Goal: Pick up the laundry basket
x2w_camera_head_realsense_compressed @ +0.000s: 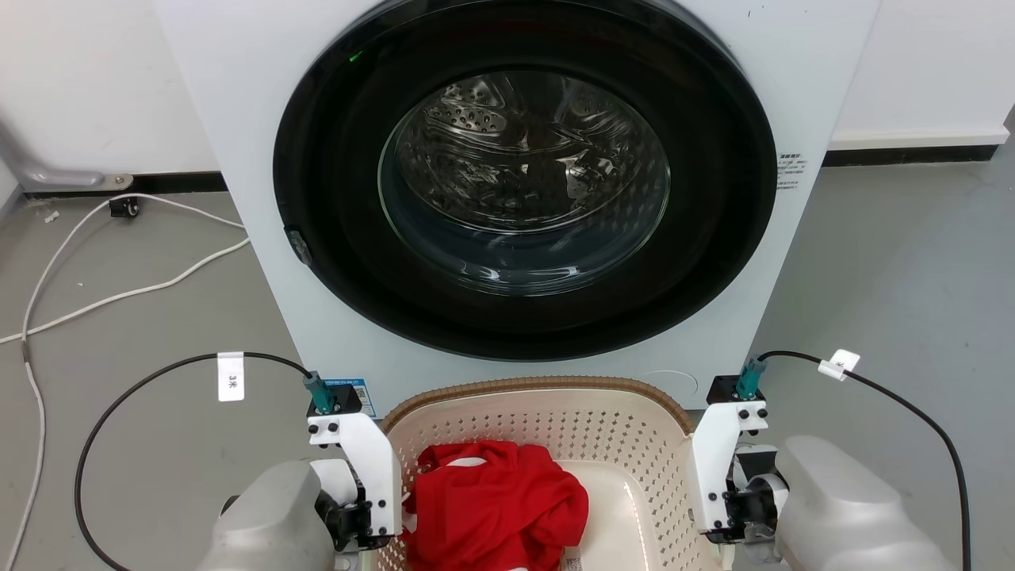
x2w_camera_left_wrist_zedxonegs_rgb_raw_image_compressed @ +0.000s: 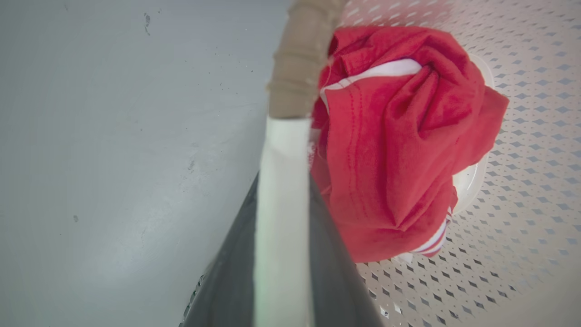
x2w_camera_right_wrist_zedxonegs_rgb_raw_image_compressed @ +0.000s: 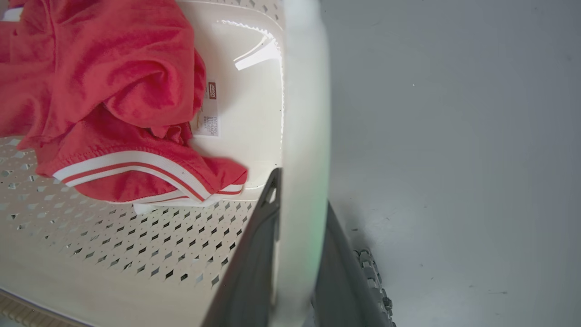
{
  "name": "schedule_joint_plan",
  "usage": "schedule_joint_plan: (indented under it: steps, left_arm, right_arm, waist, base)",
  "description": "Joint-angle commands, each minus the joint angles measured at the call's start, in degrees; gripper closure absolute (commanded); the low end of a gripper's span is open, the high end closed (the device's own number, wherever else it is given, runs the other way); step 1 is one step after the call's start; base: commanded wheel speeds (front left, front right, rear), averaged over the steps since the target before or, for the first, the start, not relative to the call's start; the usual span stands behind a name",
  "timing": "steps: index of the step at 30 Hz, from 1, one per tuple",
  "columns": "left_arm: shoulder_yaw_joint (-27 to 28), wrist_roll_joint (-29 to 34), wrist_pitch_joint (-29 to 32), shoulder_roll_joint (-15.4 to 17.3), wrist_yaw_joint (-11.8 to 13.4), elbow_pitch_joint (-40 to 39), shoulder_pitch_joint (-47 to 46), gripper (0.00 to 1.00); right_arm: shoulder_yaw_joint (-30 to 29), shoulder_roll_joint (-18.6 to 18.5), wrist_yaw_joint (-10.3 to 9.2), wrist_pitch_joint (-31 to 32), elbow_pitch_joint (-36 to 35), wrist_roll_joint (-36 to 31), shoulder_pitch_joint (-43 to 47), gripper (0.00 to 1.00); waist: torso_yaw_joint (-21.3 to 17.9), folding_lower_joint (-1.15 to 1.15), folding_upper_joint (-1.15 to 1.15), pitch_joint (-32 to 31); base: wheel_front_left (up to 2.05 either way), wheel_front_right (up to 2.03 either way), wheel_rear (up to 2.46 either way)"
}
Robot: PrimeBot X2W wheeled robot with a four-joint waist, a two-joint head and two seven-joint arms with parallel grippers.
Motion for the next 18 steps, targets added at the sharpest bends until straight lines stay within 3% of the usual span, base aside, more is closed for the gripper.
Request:
schedule_joint_plan:
  steps: [1,18]
  left_arm:
    - [-0.3,-0.3,0.1,-0.4,-0.2,-0.1,0.0,1.0]
    - [-1.3,-1.0,-0.1,-0.6,-0.2,0.0,-0.3,1.0]
  right_arm:
    - [-0.1,0.2,0.16,-0.2,-0.2,-0.3,-0.1,1.0]
    - [-0.6,0.3,0.16,-0.5,-0.2,-0.7,0.0,1.0]
  waist:
    - [0.0,0.0,0.0,0.0]
    - [0.1,0.0,0.0,0.2]
  base:
    - [0.0,0.0,0.0]
    - [0.0,0.0,0.0]
